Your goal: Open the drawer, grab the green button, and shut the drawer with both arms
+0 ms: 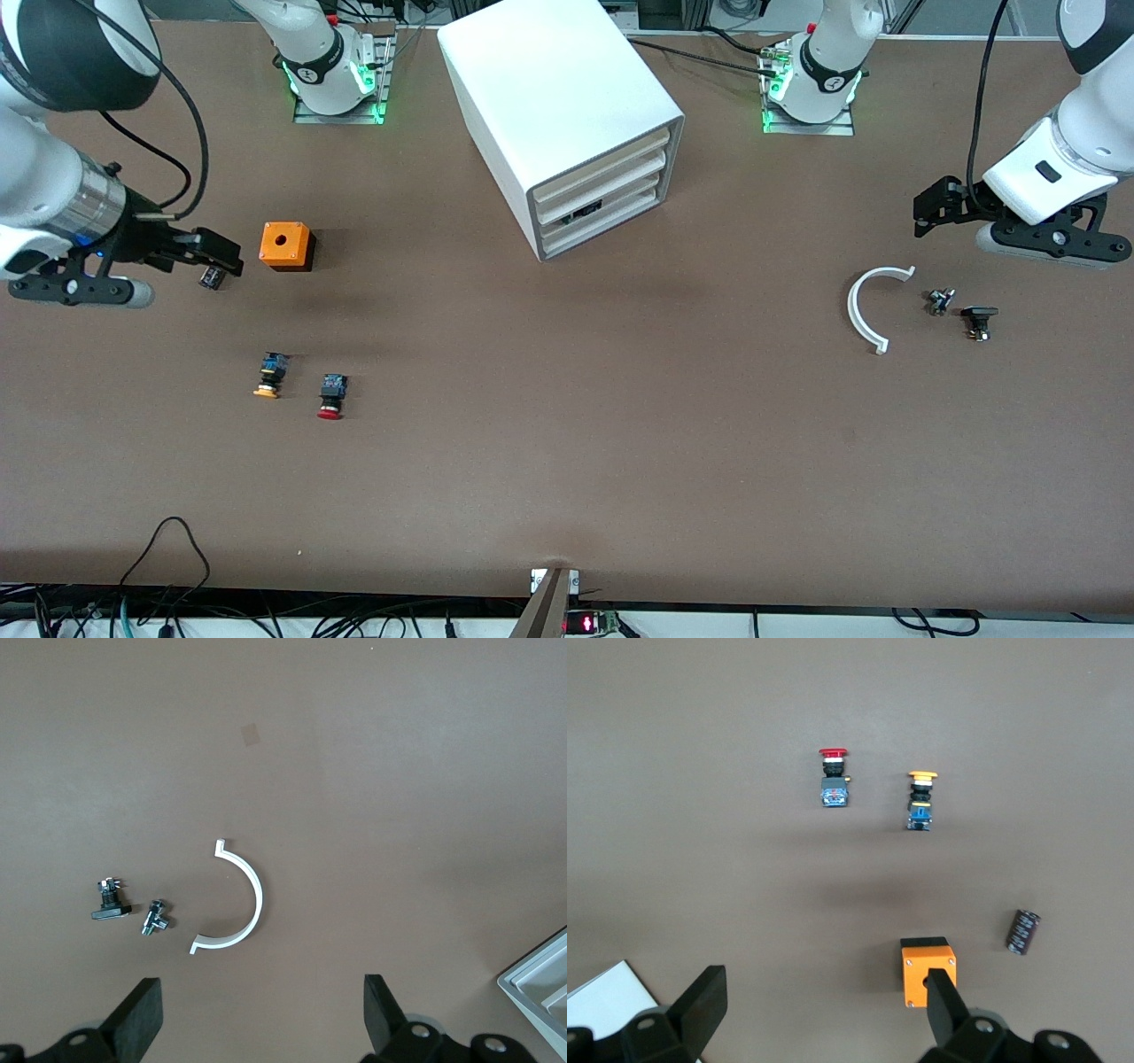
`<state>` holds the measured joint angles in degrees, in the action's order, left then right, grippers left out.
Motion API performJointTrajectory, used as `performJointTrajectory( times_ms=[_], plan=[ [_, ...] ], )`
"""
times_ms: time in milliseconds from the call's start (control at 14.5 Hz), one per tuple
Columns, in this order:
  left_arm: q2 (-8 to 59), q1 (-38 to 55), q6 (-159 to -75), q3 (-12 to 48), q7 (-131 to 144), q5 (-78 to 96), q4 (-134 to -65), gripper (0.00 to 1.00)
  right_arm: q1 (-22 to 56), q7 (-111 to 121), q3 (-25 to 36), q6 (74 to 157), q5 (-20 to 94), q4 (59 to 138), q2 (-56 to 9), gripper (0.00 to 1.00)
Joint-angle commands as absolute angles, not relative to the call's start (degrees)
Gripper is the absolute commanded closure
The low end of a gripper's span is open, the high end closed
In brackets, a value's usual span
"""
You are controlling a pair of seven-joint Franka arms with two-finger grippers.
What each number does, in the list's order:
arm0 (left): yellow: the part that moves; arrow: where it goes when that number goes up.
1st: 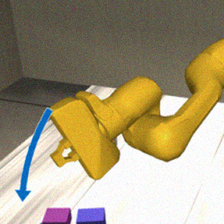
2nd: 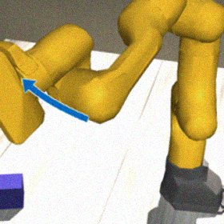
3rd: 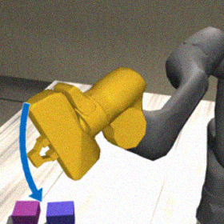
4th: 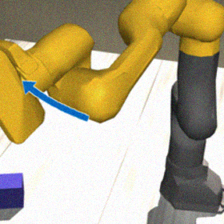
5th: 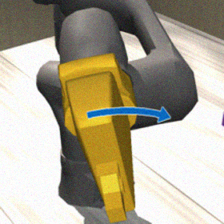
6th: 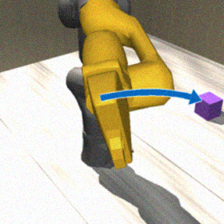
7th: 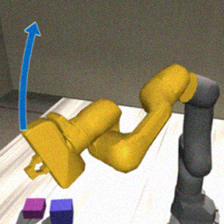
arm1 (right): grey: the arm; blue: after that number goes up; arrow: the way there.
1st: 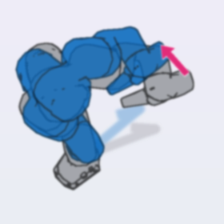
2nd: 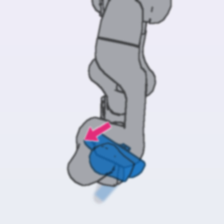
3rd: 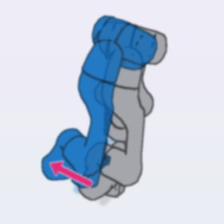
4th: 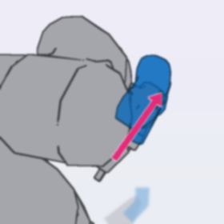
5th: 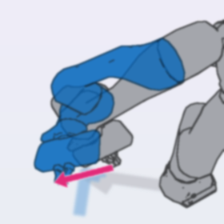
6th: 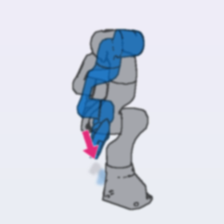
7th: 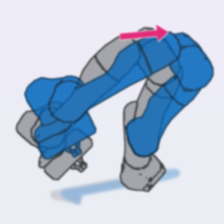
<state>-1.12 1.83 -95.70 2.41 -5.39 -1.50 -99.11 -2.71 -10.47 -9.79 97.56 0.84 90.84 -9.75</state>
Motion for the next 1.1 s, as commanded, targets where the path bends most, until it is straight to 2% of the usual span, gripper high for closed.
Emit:
performJointTrajectory(
  times_ms=[0,207,345,483,759,1034],
  plan=[
    [-1.2,1.9,-94.4,2.8,-6.1,0.3,-98.9,0.00,-2.3,-10.1,-9.9,100.3,1.8,91.5,-11.7,0.00],
    [0.7,2.0,-89.5,4.7,-6.6,1.4,-98.9,0.00,-2.2,-9.8,-10.0,102.5,1.8,91.5,-15.0,0.00],
    [2.8,2.1,-84.6,5.4,-6.8,7.4,-98.9,0.00,-0.9,-9.9,-10.1,104.5,1.8,91.4,-16.9,0.00],
    [6.1,1.9,-83.2,6.0,-7.4,13.2,-99.2,0.00,-0.3,-9.9,-10.1,106.3,1.8,91.2,-18.6,0.00],
    [14.6,1.7,-85.1,6.1,-20.0,26.4,-99.4,0.00,1.2,-10.4,-10.0,109.8,1.5,91.0,-21.8,0.00],
    [19.9,1.9,-94.2,8.2,-28.8,35.7,-101.9,0.00,1.8,-10.6,-10.1,110.7,1.7,89.5,-25.2,0.00]
  ],
)
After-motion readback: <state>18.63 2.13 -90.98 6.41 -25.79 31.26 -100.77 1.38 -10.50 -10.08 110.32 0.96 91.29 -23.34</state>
